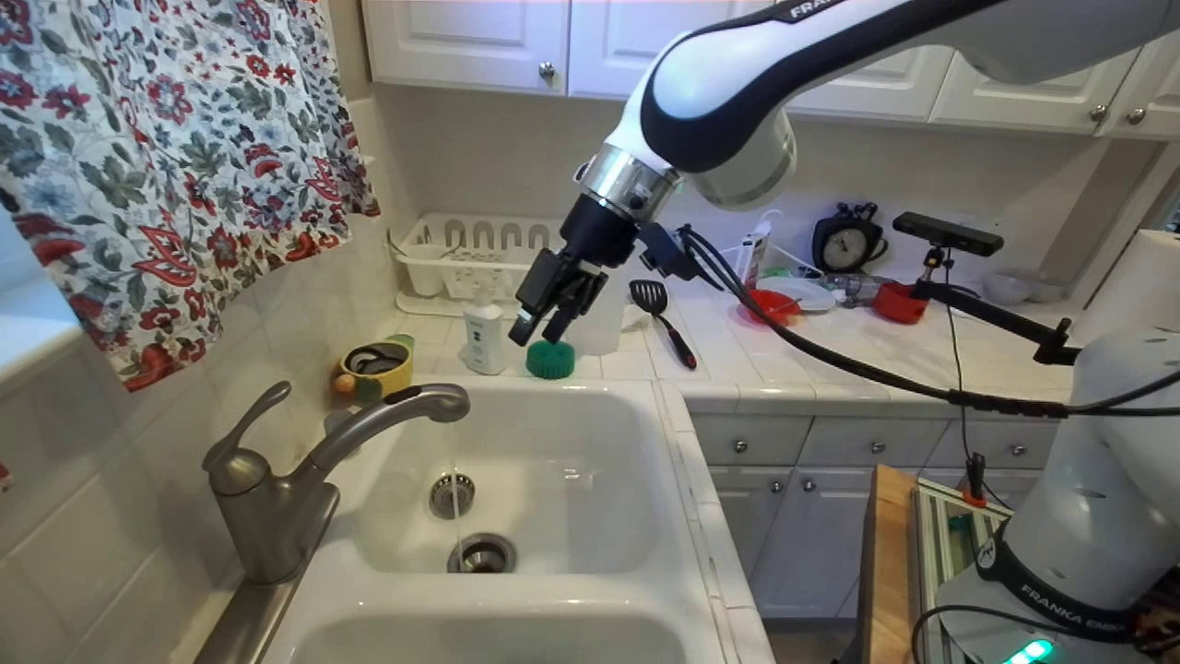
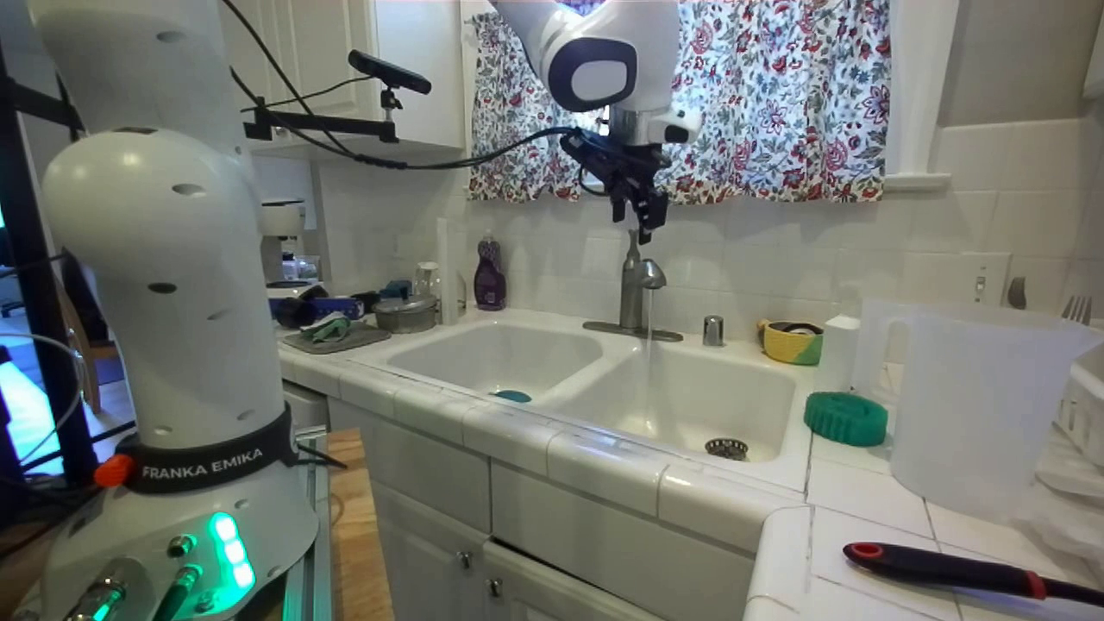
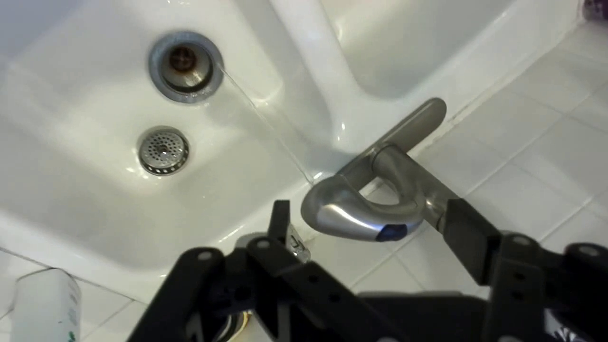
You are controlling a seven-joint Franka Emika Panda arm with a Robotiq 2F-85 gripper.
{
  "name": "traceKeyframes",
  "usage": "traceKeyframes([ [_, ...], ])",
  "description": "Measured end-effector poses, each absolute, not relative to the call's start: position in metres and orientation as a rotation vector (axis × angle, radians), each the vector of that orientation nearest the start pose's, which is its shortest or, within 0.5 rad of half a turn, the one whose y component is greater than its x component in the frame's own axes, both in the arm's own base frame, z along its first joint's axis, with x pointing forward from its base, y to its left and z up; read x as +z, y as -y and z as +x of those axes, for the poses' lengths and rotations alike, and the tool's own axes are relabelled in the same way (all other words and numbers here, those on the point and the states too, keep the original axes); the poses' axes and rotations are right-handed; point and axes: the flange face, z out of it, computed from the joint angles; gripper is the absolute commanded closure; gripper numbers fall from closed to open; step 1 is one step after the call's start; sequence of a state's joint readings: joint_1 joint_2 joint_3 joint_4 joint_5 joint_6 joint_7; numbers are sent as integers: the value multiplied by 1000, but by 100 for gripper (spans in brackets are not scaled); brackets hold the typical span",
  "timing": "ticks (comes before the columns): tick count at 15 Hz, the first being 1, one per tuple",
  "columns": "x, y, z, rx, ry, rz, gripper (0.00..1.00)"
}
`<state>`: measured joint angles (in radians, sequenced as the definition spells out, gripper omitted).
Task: Push the faucet nozzle to the right sink and open the faucet
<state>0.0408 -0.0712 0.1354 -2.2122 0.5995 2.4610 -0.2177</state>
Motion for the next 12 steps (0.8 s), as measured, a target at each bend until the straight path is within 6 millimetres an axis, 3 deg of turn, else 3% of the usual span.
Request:
traceKeyframes([
  [6,471,-69,500,-295,144,-2855,0],
  [9,476,-52,494,-266,200,-2935,0],
  [12,476,-49,494,-263,206,-2948,0],
])
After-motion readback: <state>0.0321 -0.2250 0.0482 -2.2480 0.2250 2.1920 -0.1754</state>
